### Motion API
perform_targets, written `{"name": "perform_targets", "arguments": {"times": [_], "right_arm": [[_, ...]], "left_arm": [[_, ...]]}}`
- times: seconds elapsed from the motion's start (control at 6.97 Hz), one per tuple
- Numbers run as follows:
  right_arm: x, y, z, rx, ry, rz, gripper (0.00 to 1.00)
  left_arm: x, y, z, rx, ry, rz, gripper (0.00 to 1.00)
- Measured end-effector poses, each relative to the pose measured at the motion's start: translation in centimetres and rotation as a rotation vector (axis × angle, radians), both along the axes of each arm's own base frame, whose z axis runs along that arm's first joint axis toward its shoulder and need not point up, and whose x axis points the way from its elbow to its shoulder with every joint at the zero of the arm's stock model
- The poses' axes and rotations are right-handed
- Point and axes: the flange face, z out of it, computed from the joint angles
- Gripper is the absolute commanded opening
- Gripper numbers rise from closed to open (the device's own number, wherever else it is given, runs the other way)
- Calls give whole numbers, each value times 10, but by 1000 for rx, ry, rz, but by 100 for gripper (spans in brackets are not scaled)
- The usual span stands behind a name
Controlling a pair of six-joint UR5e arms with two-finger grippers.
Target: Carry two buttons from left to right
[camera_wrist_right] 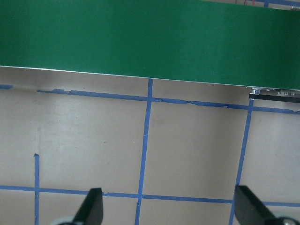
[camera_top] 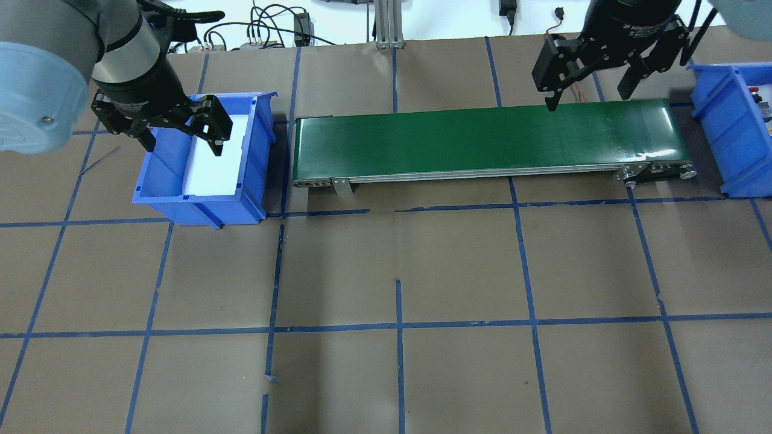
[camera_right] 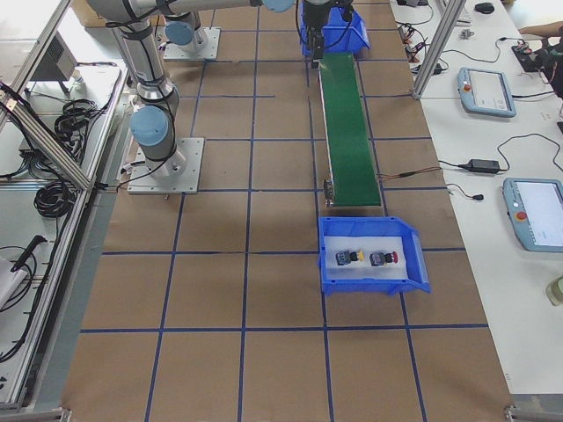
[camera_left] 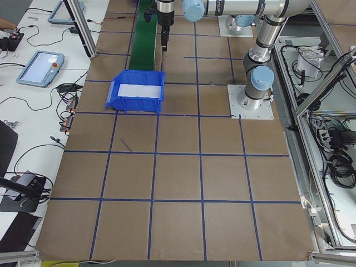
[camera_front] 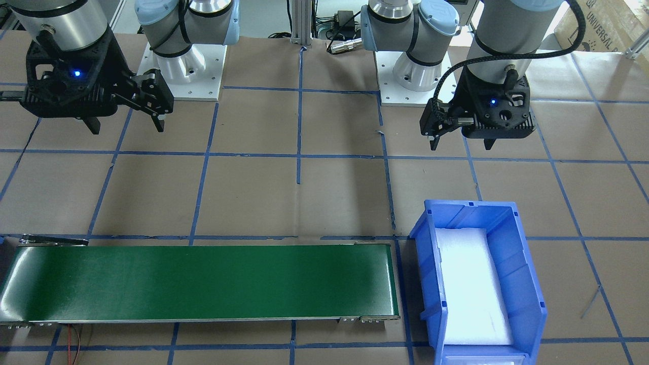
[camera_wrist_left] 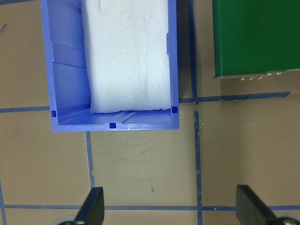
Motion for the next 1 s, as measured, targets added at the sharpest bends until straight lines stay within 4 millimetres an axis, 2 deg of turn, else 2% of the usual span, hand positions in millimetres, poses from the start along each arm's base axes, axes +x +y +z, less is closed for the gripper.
{"name": "perform_targets", "arguments": {"times": [0.43, 1.0], "right_arm": [[4, 8, -1, 56, -36, -3, 100], [5, 9, -4, 63, -48, -3, 100]], "left_arm": [[-2, -7, -2, -1, 3, -13, 100], [-5, -9, -2, -8, 5, -23, 100]]}}
